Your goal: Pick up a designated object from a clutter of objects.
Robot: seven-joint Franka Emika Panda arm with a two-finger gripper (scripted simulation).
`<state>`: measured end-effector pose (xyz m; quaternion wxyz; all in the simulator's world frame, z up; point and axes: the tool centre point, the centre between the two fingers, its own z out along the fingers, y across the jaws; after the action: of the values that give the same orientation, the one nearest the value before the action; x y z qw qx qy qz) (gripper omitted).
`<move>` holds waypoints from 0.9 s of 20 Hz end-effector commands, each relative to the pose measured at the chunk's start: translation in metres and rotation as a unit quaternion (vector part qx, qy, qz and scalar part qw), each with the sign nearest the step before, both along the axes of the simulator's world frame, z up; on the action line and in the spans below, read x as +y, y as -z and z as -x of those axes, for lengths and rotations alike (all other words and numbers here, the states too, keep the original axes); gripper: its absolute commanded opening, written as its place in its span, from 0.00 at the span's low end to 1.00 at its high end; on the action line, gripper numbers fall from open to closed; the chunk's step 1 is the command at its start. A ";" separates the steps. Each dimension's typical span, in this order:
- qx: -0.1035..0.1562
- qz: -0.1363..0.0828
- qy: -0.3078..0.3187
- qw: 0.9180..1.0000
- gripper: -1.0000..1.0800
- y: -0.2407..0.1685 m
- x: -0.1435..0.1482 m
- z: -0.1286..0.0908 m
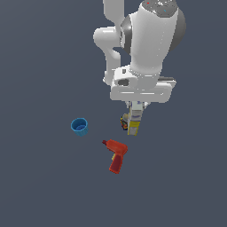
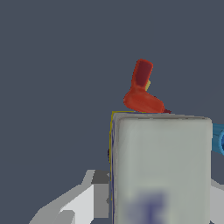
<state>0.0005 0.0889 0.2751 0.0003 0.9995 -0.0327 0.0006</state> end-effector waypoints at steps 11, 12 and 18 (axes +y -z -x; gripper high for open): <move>0.000 0.000 0.000 1.000 0.00 -0.088 0.058 -0.036; 0.000 0.000 0.000 1.000 0.00 -0.094 0.061 -0.039; 0.000 0.000 0.001 1.000 0.00 -0.126 0.082 -0.053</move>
<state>0.0498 0.1664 0.3927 0.0000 0.9995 -0.0329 0.0003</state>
